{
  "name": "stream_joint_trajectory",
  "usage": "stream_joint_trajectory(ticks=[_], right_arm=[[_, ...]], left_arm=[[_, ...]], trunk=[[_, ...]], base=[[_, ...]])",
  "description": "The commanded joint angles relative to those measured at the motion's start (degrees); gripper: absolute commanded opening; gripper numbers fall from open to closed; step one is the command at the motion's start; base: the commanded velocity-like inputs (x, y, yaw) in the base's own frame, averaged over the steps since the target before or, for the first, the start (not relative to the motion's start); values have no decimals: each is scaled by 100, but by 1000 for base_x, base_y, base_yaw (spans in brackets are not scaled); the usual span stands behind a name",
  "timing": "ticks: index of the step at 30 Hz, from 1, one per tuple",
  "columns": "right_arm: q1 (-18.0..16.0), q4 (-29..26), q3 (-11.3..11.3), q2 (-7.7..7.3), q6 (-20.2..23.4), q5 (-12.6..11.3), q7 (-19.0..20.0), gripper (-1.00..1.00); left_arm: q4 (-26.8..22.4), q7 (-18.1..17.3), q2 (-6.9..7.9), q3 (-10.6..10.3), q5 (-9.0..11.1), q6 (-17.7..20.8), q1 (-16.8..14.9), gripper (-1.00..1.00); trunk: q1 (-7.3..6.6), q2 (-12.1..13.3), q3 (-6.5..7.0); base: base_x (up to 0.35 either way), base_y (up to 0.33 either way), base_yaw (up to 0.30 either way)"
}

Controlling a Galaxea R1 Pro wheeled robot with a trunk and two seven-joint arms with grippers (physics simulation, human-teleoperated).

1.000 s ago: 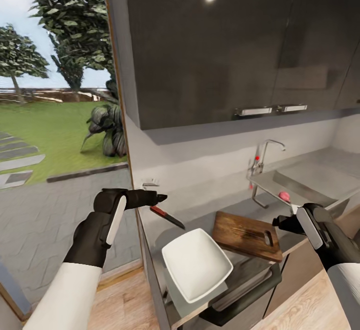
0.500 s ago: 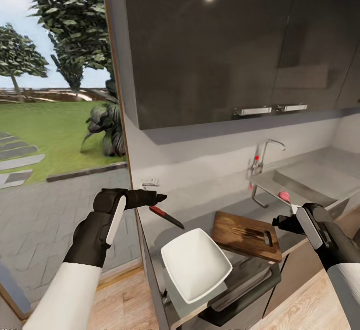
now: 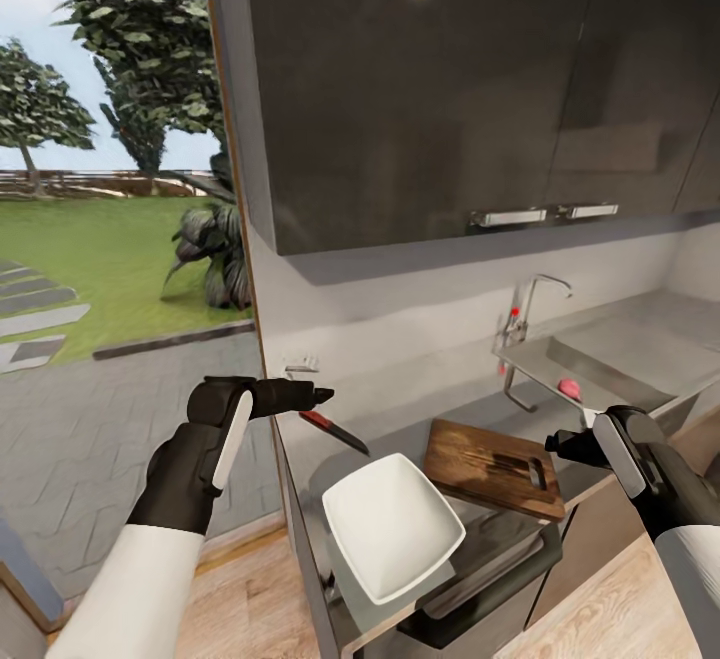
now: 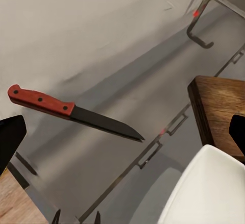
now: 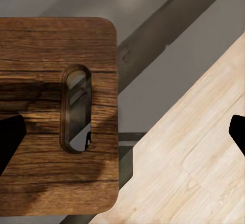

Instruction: In the kitchen, take the Vidalia onion out of the sink, dice it on the chopping board with the paring knife, put the diced onion into the bowl on the countertop, then place both the paring knife and the chopping board into the sink.

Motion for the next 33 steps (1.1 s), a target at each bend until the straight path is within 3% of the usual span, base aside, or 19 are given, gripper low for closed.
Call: stream_joint_trajectory(ticks=[1, 33], right_arm=[[-1, -3, 0, -1, 14, -61, -52, 100], [-1, -4, -5, -1, 14, -61, -52, 100]], left_arm=[[-3, -8, -2, 3, 2, 26, -5, 100], [-3, -8, -2, 5, 2, 26, -6, 100]], trunk=[[2, -5, -7], [2, -5, -52]], base=[[0, 0, 0], [12, -32, 0]])
